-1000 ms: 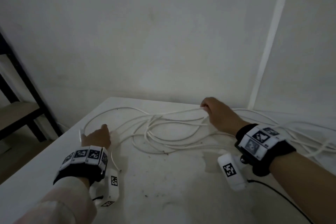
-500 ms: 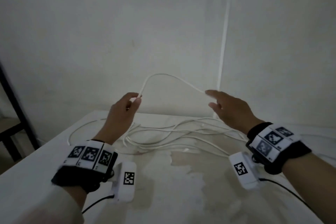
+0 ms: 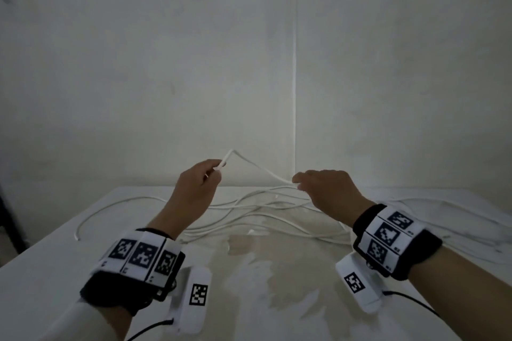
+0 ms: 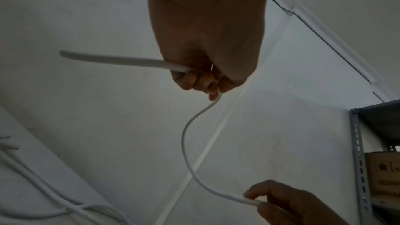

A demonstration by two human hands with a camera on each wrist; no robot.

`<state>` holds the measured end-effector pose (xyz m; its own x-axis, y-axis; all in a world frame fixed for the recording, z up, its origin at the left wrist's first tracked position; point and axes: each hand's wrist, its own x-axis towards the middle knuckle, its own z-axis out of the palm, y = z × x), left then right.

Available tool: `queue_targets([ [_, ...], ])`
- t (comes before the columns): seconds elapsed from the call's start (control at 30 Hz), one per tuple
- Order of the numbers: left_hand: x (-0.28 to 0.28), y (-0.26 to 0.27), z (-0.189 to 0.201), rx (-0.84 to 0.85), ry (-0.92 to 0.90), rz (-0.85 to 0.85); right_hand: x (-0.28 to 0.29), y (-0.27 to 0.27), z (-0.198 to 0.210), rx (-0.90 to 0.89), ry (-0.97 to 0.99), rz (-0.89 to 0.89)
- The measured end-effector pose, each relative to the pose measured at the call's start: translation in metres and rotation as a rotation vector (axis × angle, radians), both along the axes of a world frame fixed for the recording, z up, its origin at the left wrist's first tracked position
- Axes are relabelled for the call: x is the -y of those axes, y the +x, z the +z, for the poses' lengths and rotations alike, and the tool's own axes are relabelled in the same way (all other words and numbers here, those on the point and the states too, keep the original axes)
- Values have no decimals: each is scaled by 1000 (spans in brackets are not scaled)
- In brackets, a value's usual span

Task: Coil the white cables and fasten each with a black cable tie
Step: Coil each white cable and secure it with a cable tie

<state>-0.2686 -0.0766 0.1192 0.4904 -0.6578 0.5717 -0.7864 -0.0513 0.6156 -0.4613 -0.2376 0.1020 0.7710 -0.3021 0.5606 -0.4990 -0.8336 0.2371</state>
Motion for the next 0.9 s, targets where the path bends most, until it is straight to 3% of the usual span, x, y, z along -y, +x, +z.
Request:
queue_targets([
  [0.1,2,-6,1,-15,-19,-66,-1,3,-1,10,-77,51],
  [0.3,6,-12,-4,44,-103,1,-10,17,9,54,-222,307],
  [0.47,13,-18,-7,-125,5,-123,-17,29,15,190,-205,457],
  [0.7,17,-29,-4,-246,38,-242,-25,44,26,306,-3,537],
  [0.9,17,-49,-3,-343,97,-382,-16,32,37,370,291,360],
])
